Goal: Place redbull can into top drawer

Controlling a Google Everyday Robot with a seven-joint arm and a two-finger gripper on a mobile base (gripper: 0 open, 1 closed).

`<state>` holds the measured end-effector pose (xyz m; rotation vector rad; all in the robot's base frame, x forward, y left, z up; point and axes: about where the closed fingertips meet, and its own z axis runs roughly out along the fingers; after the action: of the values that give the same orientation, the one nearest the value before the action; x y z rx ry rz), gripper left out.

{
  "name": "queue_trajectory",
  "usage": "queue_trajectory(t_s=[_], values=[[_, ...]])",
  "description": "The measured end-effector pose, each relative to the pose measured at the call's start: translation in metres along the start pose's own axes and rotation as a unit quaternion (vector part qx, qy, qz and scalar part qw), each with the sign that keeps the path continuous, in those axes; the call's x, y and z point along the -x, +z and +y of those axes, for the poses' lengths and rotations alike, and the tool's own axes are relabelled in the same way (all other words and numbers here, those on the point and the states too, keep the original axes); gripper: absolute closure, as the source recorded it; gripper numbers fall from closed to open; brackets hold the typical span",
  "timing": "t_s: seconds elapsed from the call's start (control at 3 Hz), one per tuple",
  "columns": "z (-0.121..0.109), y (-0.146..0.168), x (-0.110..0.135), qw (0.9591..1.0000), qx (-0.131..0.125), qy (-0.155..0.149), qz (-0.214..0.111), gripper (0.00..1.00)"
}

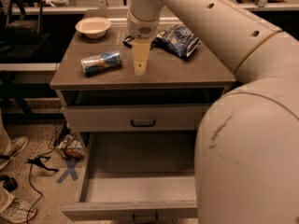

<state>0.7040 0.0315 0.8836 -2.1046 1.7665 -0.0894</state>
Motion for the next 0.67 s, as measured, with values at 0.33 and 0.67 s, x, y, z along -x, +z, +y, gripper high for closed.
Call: queue_trajectory(t_s=[0.33, 0.67], values=[[-0.009, 0.019, 0.015, 0.9995, 0.009, -0.031, 0.003, 0.0], [-0.018, 0.034, 0.029, 0.9985, 0.02, -0.05, 0.004, 0.0]])
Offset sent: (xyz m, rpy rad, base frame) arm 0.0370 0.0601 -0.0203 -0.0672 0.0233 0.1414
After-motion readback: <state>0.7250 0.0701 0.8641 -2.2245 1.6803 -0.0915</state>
